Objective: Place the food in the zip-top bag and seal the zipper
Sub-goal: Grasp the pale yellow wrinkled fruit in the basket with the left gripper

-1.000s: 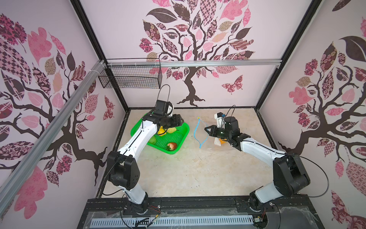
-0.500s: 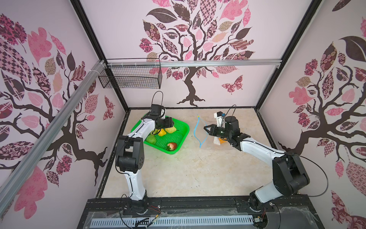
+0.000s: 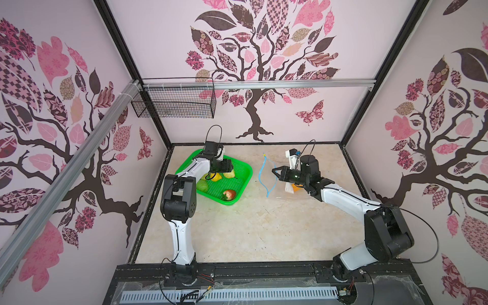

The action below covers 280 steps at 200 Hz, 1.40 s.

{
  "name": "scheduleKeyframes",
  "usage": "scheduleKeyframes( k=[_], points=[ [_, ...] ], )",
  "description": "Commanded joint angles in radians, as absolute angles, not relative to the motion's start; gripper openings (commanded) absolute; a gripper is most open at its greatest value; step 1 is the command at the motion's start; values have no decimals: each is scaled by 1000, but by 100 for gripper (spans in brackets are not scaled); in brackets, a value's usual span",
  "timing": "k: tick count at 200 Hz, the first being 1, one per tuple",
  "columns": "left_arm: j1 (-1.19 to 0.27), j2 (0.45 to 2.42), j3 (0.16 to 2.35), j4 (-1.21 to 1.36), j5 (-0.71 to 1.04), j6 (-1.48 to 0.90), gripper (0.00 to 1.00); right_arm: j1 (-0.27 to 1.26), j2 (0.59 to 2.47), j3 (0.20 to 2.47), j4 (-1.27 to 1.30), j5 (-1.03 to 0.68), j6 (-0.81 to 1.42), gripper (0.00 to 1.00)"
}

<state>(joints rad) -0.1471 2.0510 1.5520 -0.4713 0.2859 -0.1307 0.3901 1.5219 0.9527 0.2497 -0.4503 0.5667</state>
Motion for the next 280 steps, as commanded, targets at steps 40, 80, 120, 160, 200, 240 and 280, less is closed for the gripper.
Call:
scheduleKeyframes(
  k=[40, 80, 120, 160, 200, 240, 280],
  points=[
    [-212, 2089, 1619, -549, 141, -148, 75, 387, 1468, 959, 225, -451, 541, 0],
    [-252, 2111, 1615, -567, 45, -173, 77, 386, 1463, 956, 224, -449, 541, 0],
    [-258, 2150, 1647, -586, 6, -188, 80, 387, 1450, 946, 212, -433, 532, 0],
    [-261, 2177, 1689, -601, 12, -187, 76, 387, 1446, 947, 204, -430, 528, 0],
    [-261, 2125, 1637, -568, 20, -185, 59, 387, 1436, 942, 201, -423, 523, 0],
    [-265, 2020, 1570, -557, 25, -196, 50, 386, 1430, 942, 201, -423, 523, 0],
    [-286, 1853, 1506, -586, 78, -248, 51, 387, 1417, 927, 198, -416, 514, 0]
  ],
)
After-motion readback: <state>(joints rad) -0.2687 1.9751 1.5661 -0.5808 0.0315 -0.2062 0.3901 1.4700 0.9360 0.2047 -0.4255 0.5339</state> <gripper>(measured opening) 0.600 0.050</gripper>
